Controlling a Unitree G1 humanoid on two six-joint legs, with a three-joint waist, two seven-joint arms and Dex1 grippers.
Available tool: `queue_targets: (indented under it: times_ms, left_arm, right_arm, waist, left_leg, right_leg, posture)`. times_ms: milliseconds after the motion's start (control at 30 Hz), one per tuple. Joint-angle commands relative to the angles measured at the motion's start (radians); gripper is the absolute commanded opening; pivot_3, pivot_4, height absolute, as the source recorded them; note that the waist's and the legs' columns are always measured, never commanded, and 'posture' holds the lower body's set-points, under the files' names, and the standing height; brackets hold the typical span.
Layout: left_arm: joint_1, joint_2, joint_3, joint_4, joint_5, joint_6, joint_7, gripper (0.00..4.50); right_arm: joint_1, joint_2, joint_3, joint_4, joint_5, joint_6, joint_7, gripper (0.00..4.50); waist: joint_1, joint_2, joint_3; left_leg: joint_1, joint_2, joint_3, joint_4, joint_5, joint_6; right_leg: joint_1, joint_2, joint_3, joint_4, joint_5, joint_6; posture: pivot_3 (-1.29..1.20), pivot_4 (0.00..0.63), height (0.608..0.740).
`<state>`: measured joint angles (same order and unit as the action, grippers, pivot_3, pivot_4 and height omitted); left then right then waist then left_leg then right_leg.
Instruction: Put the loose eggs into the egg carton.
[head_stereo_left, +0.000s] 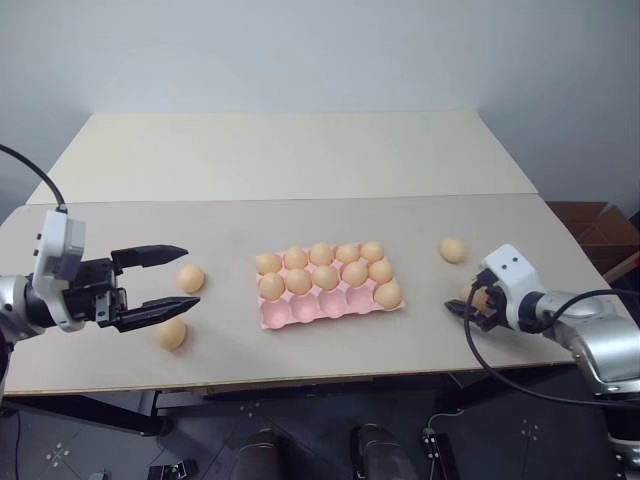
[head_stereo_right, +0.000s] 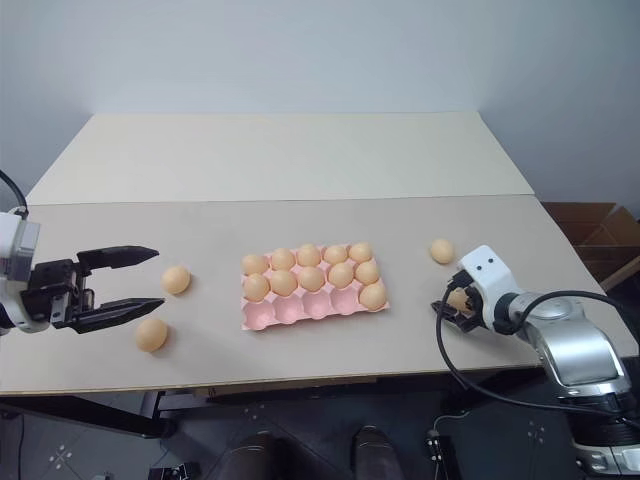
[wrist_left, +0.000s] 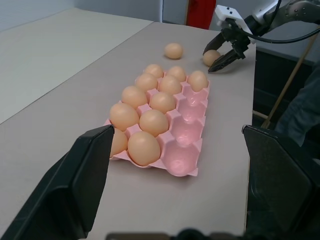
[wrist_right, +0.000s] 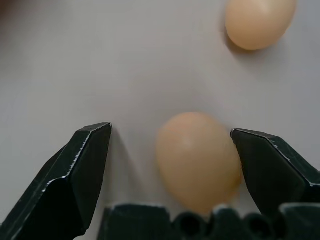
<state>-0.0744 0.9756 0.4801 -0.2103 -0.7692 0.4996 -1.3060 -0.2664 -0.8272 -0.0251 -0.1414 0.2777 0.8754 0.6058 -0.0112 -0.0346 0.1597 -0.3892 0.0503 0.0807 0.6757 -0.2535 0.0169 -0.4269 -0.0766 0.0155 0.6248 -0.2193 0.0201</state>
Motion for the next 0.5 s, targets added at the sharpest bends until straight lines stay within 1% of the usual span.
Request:
queue_targets:
  times_ms: [33, 100, 133, 167, 233, 333, 400, 500]
  left_arm:
    - [-0.001, 0.007, 0.015, -0.029, -0.004, -0.013, 0.0, 4.5]
    - [0.003, 0.01, 0.022, -0.036, -0.006, -0.01, 0.002, 4.5]
    - [0.007, 0.012, 0.028, -0.038, -0.009, -0.008, 0.0, 4.5]
    - [0.011, 0.013, 0.033, -0.039, -0.01, -0.007, -0.002, 4.5]
    - [0.015, 0.015, 0.037, -0.044, -0.01, -0.006, -0.001, 4.5]
    - [0.015, 0.019, 0.04, -0.036, -0.011, -0.009, -0.009, 4.5]
    - [0.007, 0.023, 0.035, -0.028, -0.011, -0.011, -0.016, 4.5]
    - [-0.026, 0.02, 0.013, -0.004, -0.021, -0.012, -0.037, 4.5]
  right_arm:
    - [-0.026, 0.003, -0.012, 0.043, -0.022, 0.004, -0.014, 3.18]
    - [-0.028, 0.004, -0.018, 0.057, -0.028, -0.002, -0.016, 2.43]
    - [-0.028, 0.005, -0.026, 0.055, -0.027, -0.002, -0.019, 2.18]
    - [-0.026, 0.002, -0.033, 0.043, -0.024, 0.004, -0.017, 2.1]
    - [-0.021, -0.006, -0.048, -0.001, -0.019, 0.015, -0.019, 2.08]
    - [-0.037, -0.024, -0.099, -0.197, 0.046, 0.093, 0.0, 2.08]
    - [-0.056, -0.026, -0.113, -0.287, 0.082, 0.138, 0.009, 2.08]
    - [-0.124, 0.033, -0.091, -0.442, 0.173, 0.226, -0.005, 2.08]
  waist:
    - [-0.001, 0.0, 0.0]
    - [-0.001, 0.0, 0.0]
    - [0.0, 0.0, 0.0]
    - [0.0, 0.0, 0.0]
    - [0.001, 0.0, 0.0]
    - [0.0, 0.001, 0.0]
    - [-0.003, 0.001, 0.0]
    - [-0.007, 0.001, 0.0]
  left_leg:
    - [0.0, 0.0, 0.0, 0.0, 0.0, 0.0]
    - [0.0, 0.0, 0.0, 0.0, 0.0, 0.0]
    - [0.001, 0.0, 0.0, 0.0, 0.0, 0.0]
    - [0.001, 0.0, 0.0, 0.0, 0.0, 0.0]
    - [0.0, 0.0, 0.0, 0.0, 0.0, 0.0]
    - [0.0, 0.0, 0.0, 0.0, 0.0, 0.0]
    - [0.0, 0.0, 0.0, 0.0, 0.0, 0.0]
    - [0.001, 0.002, 0.0, 0.0, 0.0, 0.0]
  right_leg:
    - [0.0, 0.0, 0.0, 0.0, 0.0, 0.0]
    - [0.0, 0.0, 0.0, 0.0, 0.0, 0.0]
    - [0.001, 0.0, 0.0, 0.0, 0.0, 0.0]
    - [0.001, 0.0, 0.0, 0.0, 0.0, 0.0]
    - [0.001, 0.0, 0.0, 0.0, 0.0, 0.0]
    - [0.0, 0.0, 0.0, 0.0, 0.001, 0.001]
    - [-0.001, 0.0, 0.0, 0.0, 0.004, 0.007]
    - [-0.001, 0.001, 0.0, 0.0, 0.003, 0.009]
  posture:
    - [0.0, 0.15, 0.74]
    - [0.0, 0.15, 0.74]
    - [0.0, 0.15, 0.74]
    - [0.0, 0.15, 0.74]
    - [0.0, 0.15, 0.74]
    - [0.0, 0.15, 0.74]
    - [0.0, 0.15, 0.74]
    - [0.0, 0.15, 0.74]
